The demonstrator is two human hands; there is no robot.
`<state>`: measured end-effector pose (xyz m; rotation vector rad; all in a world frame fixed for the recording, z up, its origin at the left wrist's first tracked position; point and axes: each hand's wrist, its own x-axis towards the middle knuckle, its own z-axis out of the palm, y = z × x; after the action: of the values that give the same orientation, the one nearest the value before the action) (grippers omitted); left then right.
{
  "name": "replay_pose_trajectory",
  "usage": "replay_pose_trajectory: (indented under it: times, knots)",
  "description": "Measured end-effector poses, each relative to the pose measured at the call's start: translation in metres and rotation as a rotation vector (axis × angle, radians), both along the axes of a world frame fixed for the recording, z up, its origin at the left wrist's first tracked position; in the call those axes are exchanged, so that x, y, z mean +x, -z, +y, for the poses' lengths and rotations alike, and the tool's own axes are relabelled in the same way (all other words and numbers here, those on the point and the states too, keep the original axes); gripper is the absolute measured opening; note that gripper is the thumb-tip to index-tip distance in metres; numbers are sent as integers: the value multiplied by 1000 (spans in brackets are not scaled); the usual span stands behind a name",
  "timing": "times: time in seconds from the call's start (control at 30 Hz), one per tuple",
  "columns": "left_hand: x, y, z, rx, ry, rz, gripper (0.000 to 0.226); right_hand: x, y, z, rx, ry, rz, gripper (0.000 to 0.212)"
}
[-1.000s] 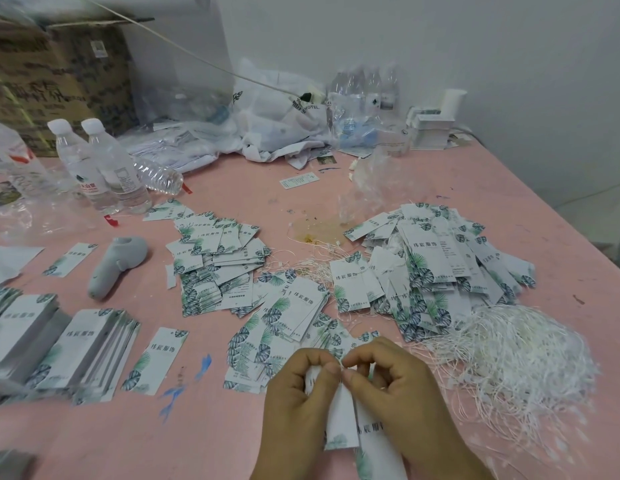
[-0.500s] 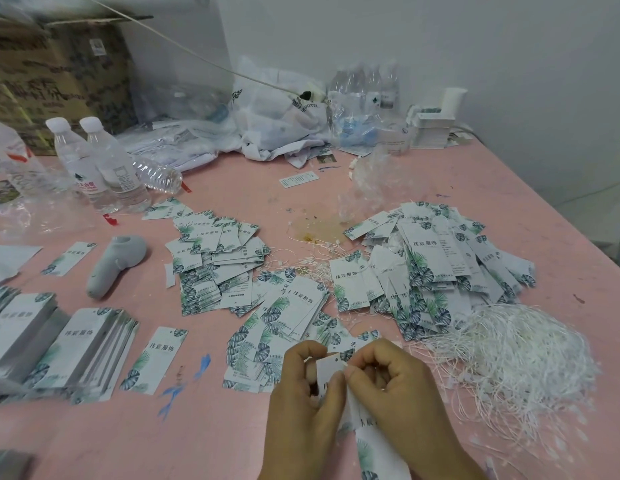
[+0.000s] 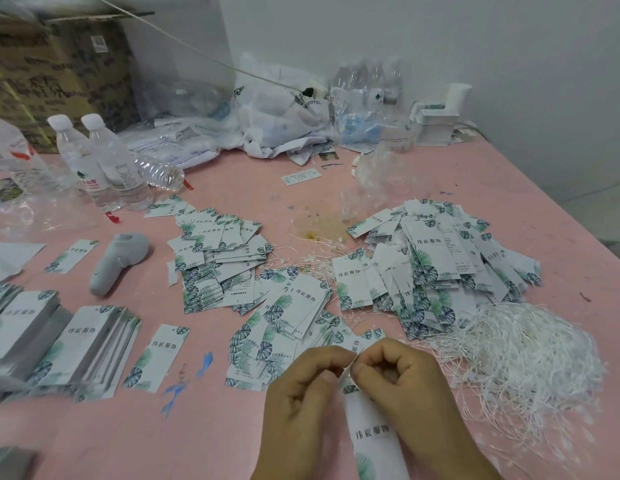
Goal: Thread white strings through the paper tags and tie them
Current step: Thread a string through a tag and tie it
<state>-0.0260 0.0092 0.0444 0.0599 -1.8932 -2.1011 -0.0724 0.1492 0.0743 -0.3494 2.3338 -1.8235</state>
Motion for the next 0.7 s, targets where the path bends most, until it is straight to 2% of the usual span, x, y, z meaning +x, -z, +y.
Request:
replay_pose_trajectory:
  times: [0.07, 0.17, 0.33, 0.4, 0.53, 0.7]
  knots:
    - [-3, 1, -3, 77, 8, -47, 34, 0, -2, 0, -22, -24, -41, 8]
    - [-8, 3, -4, 203, 27, -107, 25, 0, -4, 0, -13, -40, -47, 18]
    - [-11, 6, -5, 386, 128, -179, 48, 0, -8, 0, -9, -77, -63, 16]
    - [-11, 7, -5, 410, 142, -204, 54, 1, -10, 1, -6, -83, -75, 19]
    - [-12, 7, -4, 438, 176, -217, 45, 1, -11, 3, -23, -110, -100, 21]
    - [-12, 4, -5, 419, 219, -215, 32, -4, -14, 10, -43, -135, -130, 7]
